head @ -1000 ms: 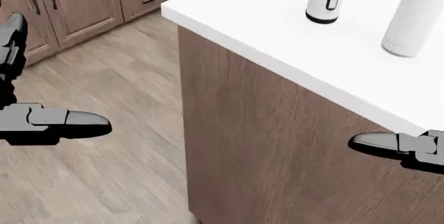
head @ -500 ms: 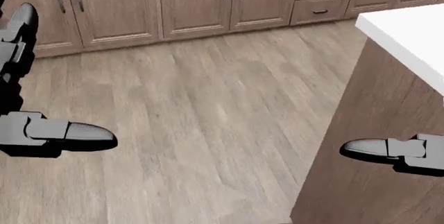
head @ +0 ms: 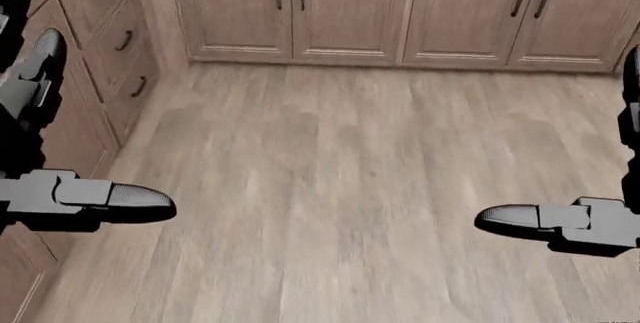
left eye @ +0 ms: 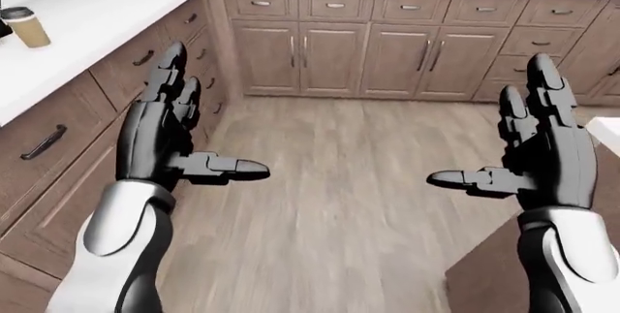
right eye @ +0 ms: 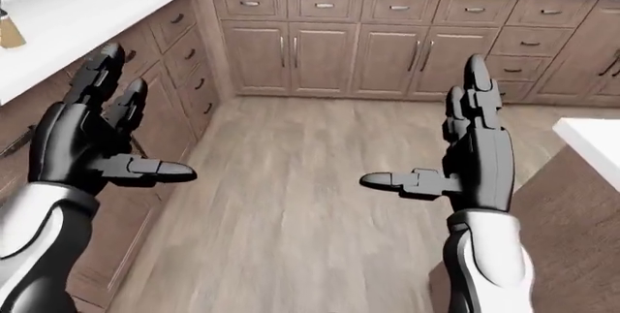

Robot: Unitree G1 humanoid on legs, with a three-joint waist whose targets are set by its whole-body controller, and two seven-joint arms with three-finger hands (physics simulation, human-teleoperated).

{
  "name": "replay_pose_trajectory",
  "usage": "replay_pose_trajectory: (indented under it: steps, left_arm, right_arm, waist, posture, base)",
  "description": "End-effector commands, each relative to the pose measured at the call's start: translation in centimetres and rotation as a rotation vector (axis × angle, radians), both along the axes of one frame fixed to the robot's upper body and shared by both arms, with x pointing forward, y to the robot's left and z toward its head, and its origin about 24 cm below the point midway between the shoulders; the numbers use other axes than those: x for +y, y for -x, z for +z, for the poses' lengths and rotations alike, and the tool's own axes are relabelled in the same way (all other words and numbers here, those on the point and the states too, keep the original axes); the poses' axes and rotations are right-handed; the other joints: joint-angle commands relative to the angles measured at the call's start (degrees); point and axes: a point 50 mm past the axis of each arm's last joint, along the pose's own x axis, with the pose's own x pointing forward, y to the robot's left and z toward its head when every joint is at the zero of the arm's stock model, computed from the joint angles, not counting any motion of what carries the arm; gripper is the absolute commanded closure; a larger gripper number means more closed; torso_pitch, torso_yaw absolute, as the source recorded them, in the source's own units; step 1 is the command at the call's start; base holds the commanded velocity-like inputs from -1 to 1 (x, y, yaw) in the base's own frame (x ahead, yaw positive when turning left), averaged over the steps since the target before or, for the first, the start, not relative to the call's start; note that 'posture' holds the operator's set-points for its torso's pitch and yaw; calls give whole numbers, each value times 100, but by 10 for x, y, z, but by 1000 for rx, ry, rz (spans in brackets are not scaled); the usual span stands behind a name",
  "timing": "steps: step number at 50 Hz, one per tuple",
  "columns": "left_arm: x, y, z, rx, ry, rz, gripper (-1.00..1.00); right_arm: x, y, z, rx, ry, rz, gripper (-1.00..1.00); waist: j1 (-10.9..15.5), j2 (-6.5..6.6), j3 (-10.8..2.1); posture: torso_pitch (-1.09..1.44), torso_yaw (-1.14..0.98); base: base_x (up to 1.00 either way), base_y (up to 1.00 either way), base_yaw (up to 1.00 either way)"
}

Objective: Move the drinks to the dining counter.

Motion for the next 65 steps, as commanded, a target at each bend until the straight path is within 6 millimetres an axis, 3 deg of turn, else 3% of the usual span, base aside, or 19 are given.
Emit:
replay_pose_trajectory:
  steps: [1, 7, 10, 11, 18, 20, 22, 23, 25, 28, 32, 34, 35, 40, 49, 51, 60, 63, 65]
  left_arm:
    - [-4, 7, 16, -107, -11, -21, -100]
    - [-3, 7, 12, -105, -2, -19, -100]
    - [-3, 7, 12, -106, -3, -21, -100]
    - [-3, 8, 12, -106, -3, -21, -100]
    - [-2, 8, 13, -109, 2, -18, -100]
    - [-1, 10, 14, -110, 6, -16, -100]
    - [3, 11, 16, -116, 13, -8, -100]
    - [3, 12, 18, -117, 21, -10, -100]
    - [4, 13, 19, -120, 29, -7, -100]
    - [5, 13, 20, -123, 30, -6, -100]
    - [5, 14, 19, -124, 38, -8, -100]
    - [6, 14, 19, -125, 38, -8, -100]
    - [6, 15, 19, -126, 39, -7, -100]
    - [6, 15, 18, -124, 37, -9, -100]
    - [6, 16, 19, -129, 35, -11, -100]
    - [6, 15, 17, -125, 33, -13, -100]
    - [6, 14, 18, -129, 30, -17, -100]
    - [4, 15, 19, -130, 29, -18, -100]
    - [4, 16, 18, -128, 30, -19, -100]
  right_arm:
    - [1, 4, 12, -69, 22, -8, -100]
    - [2, 5, 13, -72, 29, -1, -100]
    - [4, 5, 14, -75, 36, 5, -100]
    - [4, 5, 14, -75, 37, 6, -100]
    - [5, 4, 13, -80, -2, 33, -100]
    - [6, 5, 14, -86, -5, 36, -100]
    - [6, 5, 16, -92, -19, 41, -100]
    - [6, 5, 18, -97, -24, 44, -100]
    - [6, 3, 17, -99, -29, 44, -100]
    - [7, 3, 19, -101, -27, 44, -100]
    - [8, 1, 18, -97, -31, 48, -100]
    - [7, 0, 17, -96, -33, 48, -100]
    - [7, 0, 18, -96, -34, 48, -100]
    - [7, -1, 17, -87, -28, 40, -100]
    - [8, 1, 16, -78, -30, 36, -100]
    - [8, 1, 13, -76, -35, 37, -100]
    - [10, 1, 17, -93, -40, 48, -100]
    - [9, -1, 15, -95, -41, 49, -100]
    - [9, -1, 15, -94, -40, 49, -100]
  waist:
    - [-6, 36, -102]
    - [131, -21, -385]
    - [67, -457, -449]
    - [2, -274, -253]
    - [85, -352, -316]
    - [160, 15, -354]
    - [357, 912, -229]
    - [130, 358, -259]
    - [339, 409, -502]
    - [283, 353, -364]
    - [52, -96, -314]
    - [-206, -614, -462]
    - [-127, -264, -399]
    - [-151, -282, -465]
    - [-120, 320, -352]
    - [-80, 611, -539]
    - [5, -62, -280]
    - [-97, -578, -375]
    - [-97, -434, -305]
  posture:
    - [0, 0]
    - [0, 0]
    - [0, 0]
    - [0, 0]
    - [0, 0]
    - [0, 0]
    - [0, 0]
    - [0, 0]
    - [0, 0]
    - [0, 0]
    - [0, 0]
    - [0, 0]
    - [0, 0]
    - [0, 0]
    - [0, 0]
    - [0, 0]
    - [0, 0]
    - [0, 0]
    - [0, 0]
  base:
    - [100, 0, 0]
    - [100, 0, 0]
    - [100, 0, 0]
    - [100, 0, 0]
    - [83, 1, 10]
    - [0, 0, 100]
    - [0, 0, 100]
    - [0, 0, 100]
    - [0, 0, 100]
    - [0, 0, 100]
    - [0, 0, 100]
    - [0, 0, 100]
    - [0, 0, 100]
    - [0, 0, 100]
    - [0, 0, 100]
    - [0, 0, 100]
    - [0, 0, 100]
    - [0, 0, 100]
    - [0, 0, 100]
